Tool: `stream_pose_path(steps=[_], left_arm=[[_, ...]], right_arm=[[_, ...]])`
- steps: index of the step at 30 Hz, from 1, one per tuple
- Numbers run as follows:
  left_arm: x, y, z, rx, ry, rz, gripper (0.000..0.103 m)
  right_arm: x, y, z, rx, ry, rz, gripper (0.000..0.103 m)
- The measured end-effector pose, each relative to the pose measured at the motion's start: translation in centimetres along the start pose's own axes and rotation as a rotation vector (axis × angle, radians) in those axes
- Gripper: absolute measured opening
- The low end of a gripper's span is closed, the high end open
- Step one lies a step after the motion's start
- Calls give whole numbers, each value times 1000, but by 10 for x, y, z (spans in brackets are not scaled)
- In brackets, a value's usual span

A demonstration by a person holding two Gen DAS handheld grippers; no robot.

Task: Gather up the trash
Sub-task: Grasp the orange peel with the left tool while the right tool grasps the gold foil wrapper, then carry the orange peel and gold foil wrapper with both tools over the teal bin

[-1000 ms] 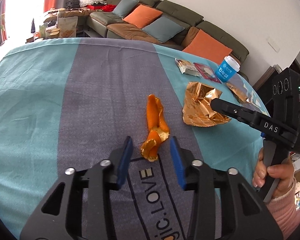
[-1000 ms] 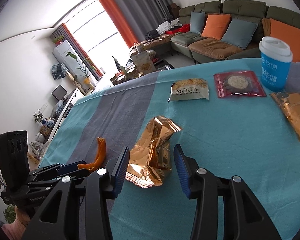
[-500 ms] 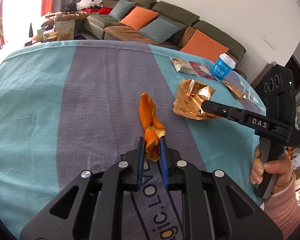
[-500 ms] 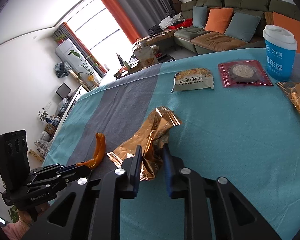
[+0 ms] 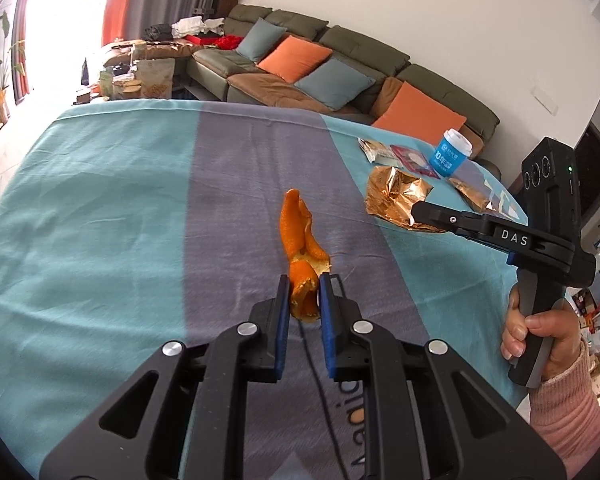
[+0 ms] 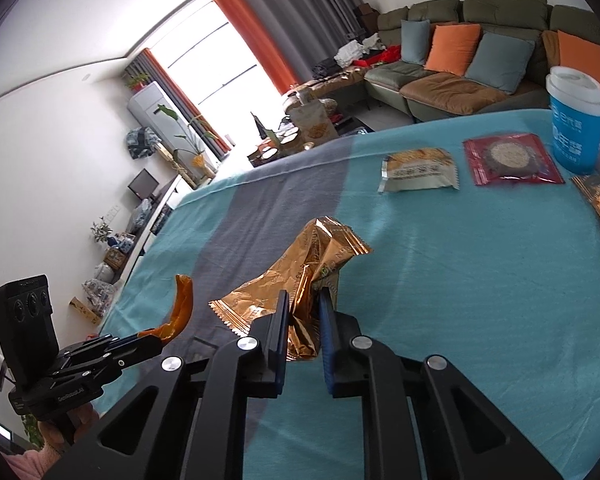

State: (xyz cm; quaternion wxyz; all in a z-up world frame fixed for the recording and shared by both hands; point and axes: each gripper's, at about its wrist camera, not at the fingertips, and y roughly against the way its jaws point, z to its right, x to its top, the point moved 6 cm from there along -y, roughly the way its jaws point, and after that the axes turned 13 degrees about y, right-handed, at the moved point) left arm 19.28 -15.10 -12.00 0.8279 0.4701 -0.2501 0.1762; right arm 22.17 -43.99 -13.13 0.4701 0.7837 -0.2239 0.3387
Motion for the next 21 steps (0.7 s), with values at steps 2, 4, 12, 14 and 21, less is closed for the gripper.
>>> stream_pose_path(steps=[2,4,12,14,21], left_arm=[[-1,8,-6,3,10,9,14],[-1,16,-11,7,17,17,14],[-5,47,-29,43,33,64,14],[-6,54,-34,50,41,74,14],[-10,76,-52,79,61,104,14]], right_arm=[[1,0,-9,17,16,4,13],[2,-2,-18,39,34,4,13],[5,-10,-50,114,84,1,13],[4,-11,-61,128,103,2,13],[5,-19,-83,174,133,-9,13]])
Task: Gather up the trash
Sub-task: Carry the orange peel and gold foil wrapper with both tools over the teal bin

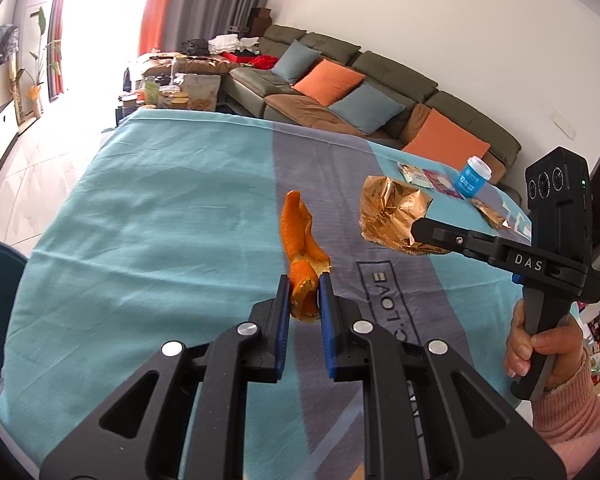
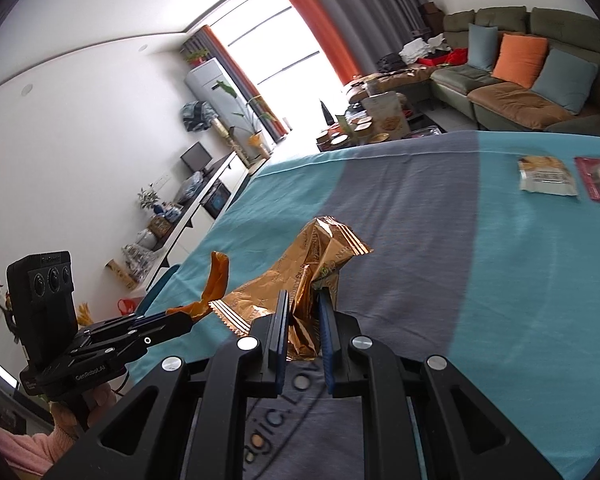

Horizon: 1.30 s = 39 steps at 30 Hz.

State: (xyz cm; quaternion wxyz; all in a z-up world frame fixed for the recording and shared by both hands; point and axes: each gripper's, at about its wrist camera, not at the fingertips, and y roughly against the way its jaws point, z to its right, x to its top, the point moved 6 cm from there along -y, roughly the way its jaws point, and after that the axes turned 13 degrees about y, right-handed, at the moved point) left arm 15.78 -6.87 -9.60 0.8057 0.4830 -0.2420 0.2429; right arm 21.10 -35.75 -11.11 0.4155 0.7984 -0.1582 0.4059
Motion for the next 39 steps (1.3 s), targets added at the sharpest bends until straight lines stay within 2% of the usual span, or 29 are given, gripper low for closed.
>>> stream_pose_path(steps=[15,39], left_arm=[[0,35,-38,70,53,56,14],[0,76,-83,142,134,121,14]], right_arm=[[11,-23,-34,85,58,-27,13],[20,-60,-81,187,145,-80,13]])
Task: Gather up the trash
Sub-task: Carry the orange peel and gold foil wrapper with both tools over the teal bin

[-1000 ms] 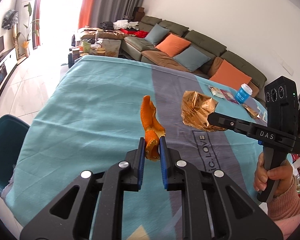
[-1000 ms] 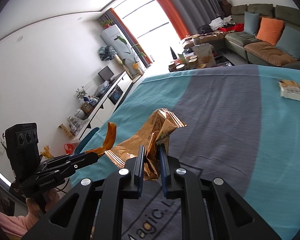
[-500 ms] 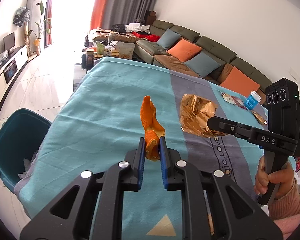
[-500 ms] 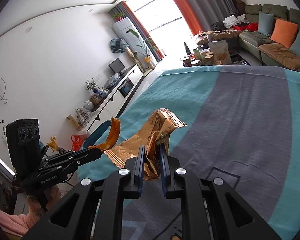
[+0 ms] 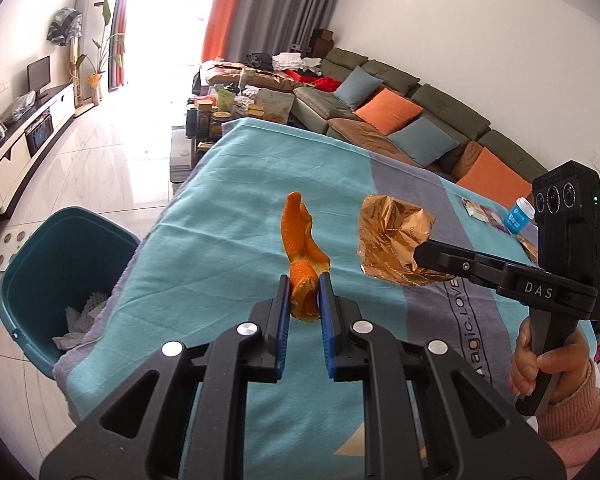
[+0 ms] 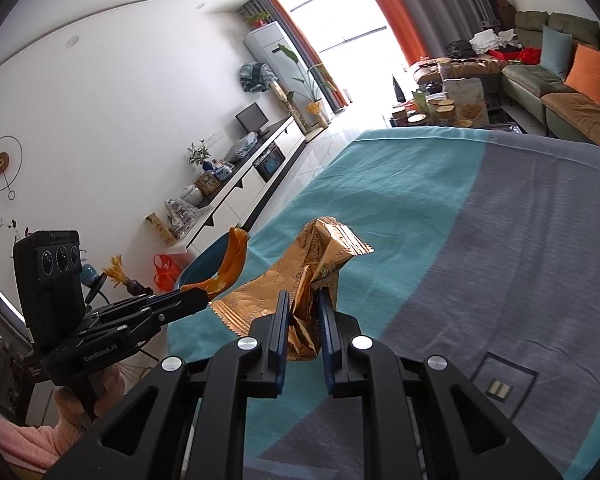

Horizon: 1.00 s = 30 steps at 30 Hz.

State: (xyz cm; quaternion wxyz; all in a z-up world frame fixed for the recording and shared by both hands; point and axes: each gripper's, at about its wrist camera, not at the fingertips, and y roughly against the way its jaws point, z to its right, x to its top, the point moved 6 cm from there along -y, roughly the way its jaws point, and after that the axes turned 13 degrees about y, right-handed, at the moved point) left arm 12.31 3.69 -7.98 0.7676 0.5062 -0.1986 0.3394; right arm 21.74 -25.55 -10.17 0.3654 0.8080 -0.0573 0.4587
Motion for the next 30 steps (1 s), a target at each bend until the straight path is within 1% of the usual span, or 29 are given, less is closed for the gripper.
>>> stream_pose_path(steps=[30], left_arm=[[12,33,-53,76,72,73,14]], right_arm=[[16,-53,-49,100,89,-55,13]])
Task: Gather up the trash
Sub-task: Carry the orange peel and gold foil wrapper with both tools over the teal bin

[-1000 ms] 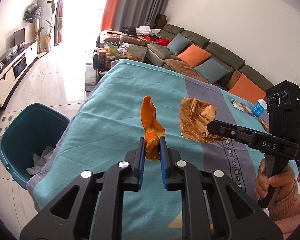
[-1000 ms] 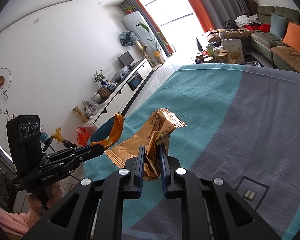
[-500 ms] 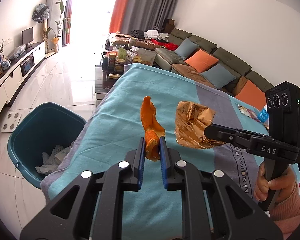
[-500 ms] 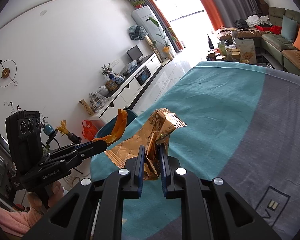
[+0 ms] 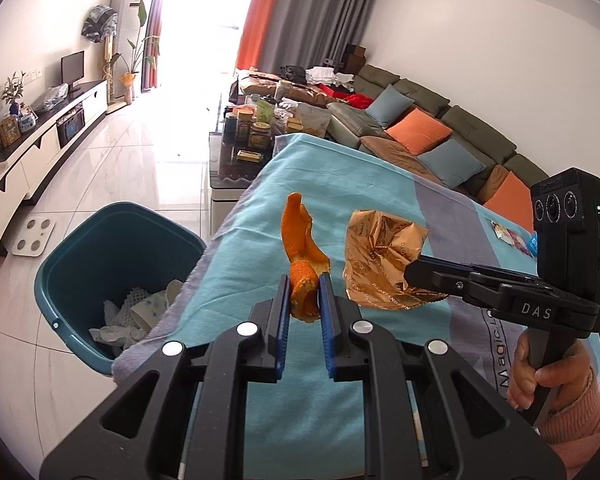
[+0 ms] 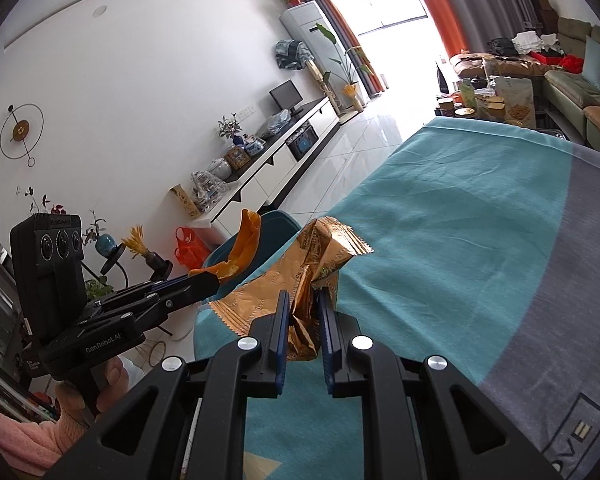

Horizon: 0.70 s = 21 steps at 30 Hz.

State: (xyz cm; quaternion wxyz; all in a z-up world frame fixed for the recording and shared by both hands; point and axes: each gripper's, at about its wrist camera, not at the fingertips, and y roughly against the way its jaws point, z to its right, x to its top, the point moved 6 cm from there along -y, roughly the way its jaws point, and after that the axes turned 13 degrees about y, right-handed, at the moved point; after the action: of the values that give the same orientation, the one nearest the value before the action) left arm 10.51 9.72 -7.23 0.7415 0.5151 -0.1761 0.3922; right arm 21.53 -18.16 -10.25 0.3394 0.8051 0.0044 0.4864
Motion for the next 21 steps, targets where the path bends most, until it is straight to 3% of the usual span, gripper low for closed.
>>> stream_pose_path(steps=[21], left_arm=[[11,12,-34,48,50,35,14]], right_arm=[[16,-31,-21,42,44,-35,13]])
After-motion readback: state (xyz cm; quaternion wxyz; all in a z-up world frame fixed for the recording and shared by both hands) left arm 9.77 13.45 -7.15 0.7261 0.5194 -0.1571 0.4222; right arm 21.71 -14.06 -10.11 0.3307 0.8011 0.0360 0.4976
